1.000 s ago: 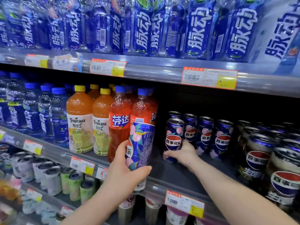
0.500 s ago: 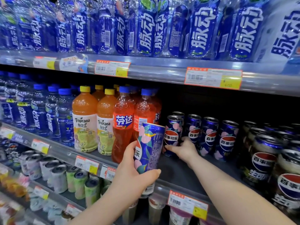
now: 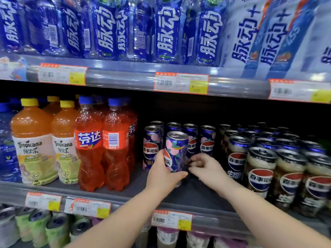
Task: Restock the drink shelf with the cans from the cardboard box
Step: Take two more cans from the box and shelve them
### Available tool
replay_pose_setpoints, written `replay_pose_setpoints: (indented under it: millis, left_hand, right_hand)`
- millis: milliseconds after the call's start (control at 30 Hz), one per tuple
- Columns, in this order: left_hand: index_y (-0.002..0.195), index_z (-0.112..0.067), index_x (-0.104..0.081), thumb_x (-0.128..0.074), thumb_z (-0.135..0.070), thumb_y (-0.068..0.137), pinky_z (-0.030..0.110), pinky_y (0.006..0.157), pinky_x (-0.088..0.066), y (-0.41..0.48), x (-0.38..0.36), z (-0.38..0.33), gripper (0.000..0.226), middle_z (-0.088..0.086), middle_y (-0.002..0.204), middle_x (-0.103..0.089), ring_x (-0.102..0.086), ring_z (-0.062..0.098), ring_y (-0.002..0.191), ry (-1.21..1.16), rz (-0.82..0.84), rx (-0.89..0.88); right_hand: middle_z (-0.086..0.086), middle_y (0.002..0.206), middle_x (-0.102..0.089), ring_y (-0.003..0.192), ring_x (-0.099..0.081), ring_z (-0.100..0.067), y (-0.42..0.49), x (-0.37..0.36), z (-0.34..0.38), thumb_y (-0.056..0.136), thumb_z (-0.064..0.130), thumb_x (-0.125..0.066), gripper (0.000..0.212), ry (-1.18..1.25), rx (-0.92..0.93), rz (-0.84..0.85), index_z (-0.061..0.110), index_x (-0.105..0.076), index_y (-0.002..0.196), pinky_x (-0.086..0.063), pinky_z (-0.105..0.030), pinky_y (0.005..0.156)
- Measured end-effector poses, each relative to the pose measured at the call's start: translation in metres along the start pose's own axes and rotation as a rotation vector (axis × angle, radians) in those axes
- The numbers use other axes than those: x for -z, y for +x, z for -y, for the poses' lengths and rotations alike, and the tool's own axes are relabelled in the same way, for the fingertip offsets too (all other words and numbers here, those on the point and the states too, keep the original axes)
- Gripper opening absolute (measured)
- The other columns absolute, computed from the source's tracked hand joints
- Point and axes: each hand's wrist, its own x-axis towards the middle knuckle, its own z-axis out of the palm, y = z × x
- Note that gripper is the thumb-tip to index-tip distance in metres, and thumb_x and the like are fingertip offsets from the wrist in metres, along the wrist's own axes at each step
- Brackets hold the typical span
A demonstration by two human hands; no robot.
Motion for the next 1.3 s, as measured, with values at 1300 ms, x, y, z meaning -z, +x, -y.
replay_pose_setpoints:
  millis: [1300]
  left_hand:
    - [0.134, -0.018, -0.048, -0.059, -0.062, 0.073, 0.034, 0.109, -0.034, 0.014, 0.040, 0.054, 0.076, 0.002, 0.136, -0.041, -0.037, 0.021, 0.131, 0.737, 0.369, -0.029]
  right_hand:
    - [-0.011, 0.122, -0.062, 0.110, -0.059, -0.027, 0.051, -0.052, 0.001, 0.065, 0.020, -0.082, 0.063, -0.199, -0.117, -0.012, 0.008, -0.049, 0.118, -0.049, -0.038, 0.092]
